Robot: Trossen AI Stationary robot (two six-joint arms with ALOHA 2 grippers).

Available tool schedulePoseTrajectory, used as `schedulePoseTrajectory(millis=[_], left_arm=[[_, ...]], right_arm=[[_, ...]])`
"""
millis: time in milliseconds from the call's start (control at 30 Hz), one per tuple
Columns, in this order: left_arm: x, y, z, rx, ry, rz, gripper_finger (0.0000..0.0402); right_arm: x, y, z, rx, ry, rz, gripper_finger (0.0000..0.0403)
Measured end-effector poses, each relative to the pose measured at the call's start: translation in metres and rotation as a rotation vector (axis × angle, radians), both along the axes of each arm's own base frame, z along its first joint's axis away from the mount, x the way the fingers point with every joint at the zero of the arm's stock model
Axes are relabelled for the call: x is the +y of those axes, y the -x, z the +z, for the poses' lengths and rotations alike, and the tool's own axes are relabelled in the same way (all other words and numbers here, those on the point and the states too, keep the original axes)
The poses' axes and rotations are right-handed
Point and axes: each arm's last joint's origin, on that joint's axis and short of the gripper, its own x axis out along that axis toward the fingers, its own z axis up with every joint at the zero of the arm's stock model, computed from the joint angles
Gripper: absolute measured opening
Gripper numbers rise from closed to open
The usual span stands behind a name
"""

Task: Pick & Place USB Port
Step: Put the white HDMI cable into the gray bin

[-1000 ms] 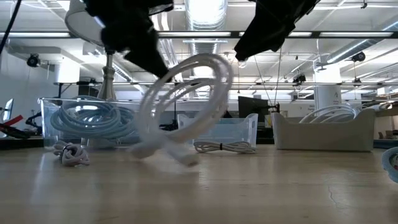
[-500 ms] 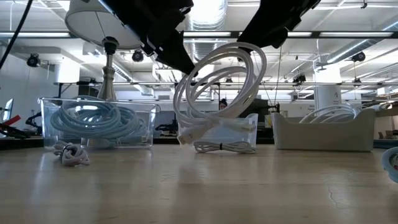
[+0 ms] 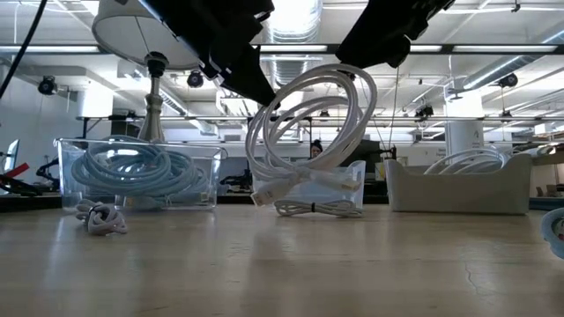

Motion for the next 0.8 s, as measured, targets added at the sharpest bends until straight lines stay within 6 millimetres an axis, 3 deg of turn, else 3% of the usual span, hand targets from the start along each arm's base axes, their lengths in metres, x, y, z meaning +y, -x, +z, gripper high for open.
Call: schedulePoseTrajectory(millis=[433, 633, 800], left_arm=[[0.003, -0.0028, 0.0045, -0.06, -0.041, 0.06, 0.0025], [0.0002, -0.0031, 0.0056, -0.066, -0.055, 0.042, 0.0027], [-0.004, -0.0034, 0.0069, -0.065, -0.084, 0.008, 0.0024]], right_arm=[[0.0001, -0.0016, -0.0021, 0.003, 0.0, -0.005, 0.0199], [-0.0047, -0.0008, -0.0027, -0.006, 0.11, -0.118, 0.0199], [-0.0071, 0.0014, -0.0062, 0.026, 0.087, -0.144, 0.0199]])
